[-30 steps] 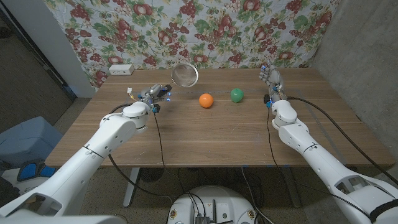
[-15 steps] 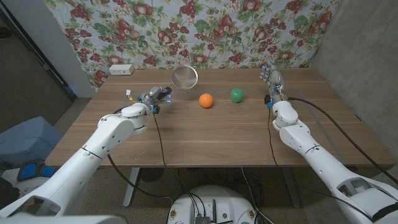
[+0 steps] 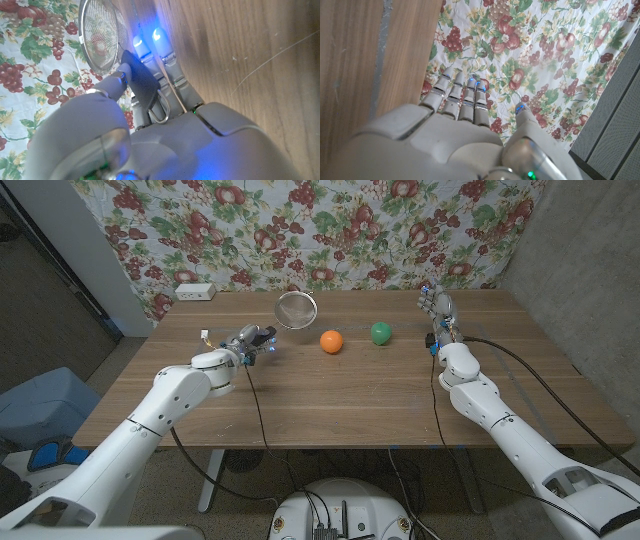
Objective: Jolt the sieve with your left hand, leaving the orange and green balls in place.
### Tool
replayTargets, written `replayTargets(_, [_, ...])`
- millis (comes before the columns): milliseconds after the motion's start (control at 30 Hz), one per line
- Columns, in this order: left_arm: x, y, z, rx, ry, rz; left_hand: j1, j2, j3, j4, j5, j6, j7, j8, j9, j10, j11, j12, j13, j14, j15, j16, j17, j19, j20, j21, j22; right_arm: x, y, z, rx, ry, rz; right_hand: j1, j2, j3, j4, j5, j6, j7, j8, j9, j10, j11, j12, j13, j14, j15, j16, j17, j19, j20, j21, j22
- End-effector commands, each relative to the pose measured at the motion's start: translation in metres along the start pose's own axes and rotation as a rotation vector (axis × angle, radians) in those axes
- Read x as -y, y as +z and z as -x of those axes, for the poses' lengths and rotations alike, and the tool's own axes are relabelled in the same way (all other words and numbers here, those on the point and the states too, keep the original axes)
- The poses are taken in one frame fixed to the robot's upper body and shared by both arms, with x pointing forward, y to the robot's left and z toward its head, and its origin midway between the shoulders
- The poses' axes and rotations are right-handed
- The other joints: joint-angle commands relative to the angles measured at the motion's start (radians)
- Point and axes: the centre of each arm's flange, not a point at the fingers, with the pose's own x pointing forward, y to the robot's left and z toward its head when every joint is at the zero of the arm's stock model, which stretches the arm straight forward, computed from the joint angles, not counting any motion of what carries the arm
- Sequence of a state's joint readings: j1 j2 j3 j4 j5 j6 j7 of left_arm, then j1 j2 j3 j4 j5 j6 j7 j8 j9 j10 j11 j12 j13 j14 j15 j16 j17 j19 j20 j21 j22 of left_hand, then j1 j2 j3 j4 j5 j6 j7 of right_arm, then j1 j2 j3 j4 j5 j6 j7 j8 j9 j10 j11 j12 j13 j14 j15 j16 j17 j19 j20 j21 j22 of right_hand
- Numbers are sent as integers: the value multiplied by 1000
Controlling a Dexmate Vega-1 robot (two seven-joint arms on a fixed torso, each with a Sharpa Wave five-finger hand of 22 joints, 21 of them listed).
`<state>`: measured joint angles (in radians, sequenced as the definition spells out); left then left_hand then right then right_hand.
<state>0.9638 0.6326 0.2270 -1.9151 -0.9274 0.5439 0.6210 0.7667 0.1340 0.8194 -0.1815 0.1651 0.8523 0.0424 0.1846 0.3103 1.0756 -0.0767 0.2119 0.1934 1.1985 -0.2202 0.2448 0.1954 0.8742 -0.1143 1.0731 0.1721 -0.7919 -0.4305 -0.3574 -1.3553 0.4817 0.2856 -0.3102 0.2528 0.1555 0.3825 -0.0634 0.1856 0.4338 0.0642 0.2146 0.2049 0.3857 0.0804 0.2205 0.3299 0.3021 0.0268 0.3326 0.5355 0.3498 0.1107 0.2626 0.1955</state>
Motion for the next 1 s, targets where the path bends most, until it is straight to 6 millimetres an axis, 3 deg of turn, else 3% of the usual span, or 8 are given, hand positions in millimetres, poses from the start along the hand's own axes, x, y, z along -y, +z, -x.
replayTargets(33, [-4, -3, -6, -53, -18, 23, 40, 32, 8, -1, 2, 97, 105, -1, -1, 47, -39, 0, 1, 1, -10, 1, -1, 9, -23, 6, 3, -6, -2, -6, -7, 6, 3, -1, 4, 10, -1, 2, 3, 8, -3, 2, 2, 1, 8, 0, 5, 3, -1, 4, -4, -4, 5, 3])
replayTargets(1000, [-11, -4, -17, -193, -50, 14, 53, 20, 16, -8, 6, 92, 141, -3, -15, 49, -16, 0, 2, 12, -9, 5, -3, 29, -16, 17, 2, -11, -2, -10, -5, -1, 6, -3, 4, 12, -2, 1, 3, 8, -4, 2, 2, 0, 8, 0, 5, 2, -2, 5, -4, -4, 6, 3])
